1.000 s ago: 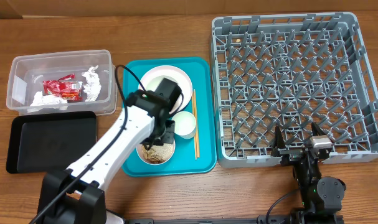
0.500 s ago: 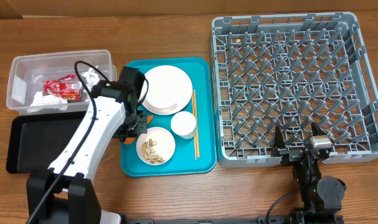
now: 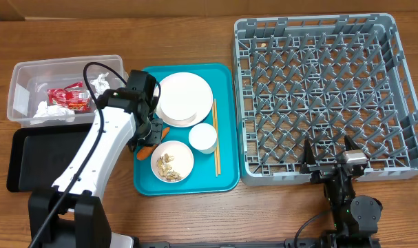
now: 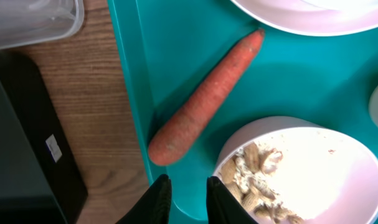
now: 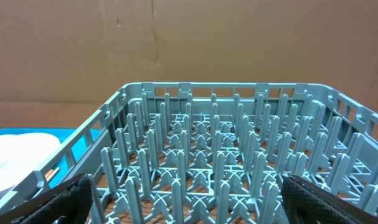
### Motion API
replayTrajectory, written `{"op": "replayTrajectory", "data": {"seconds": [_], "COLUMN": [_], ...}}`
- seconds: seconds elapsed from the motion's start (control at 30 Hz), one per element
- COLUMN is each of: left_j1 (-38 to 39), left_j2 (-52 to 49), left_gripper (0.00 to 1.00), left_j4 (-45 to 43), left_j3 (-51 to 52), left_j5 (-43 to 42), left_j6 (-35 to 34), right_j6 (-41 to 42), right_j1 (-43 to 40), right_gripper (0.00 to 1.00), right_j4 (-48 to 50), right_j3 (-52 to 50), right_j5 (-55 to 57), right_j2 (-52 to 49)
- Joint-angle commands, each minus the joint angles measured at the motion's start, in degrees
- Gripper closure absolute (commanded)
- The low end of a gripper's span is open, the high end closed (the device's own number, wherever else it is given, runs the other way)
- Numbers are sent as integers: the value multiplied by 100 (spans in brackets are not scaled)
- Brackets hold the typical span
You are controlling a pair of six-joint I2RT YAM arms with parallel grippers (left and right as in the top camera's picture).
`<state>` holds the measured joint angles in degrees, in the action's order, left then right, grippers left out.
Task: Sort waste into correct bins and load items into the dishwasher
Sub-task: 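Move the left gripper to the orange carrot and grasp it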
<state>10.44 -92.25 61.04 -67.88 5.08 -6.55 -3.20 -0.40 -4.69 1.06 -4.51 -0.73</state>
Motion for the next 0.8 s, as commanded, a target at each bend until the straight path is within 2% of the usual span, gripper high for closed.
{"op": "replayTrajectory", "data": {"seconds": [0.0, 0.77], "left_j1": [-28, -33], "left_j2": [63, 63], "left_gripper": [76, 67], "left_j4": [-190, -1423], "left_j3": [313, 1233], "left_j5": [151, 411], "left_j6": [186, 387], "right_j6": [24, 24], "right_j1": [-33, -33], "right_gripper": [0, 0], "right_j4": [26, 26], "right_j3": [-61, -61], "right_j5": [-7, -7], "right_j2": [57, 57]}}
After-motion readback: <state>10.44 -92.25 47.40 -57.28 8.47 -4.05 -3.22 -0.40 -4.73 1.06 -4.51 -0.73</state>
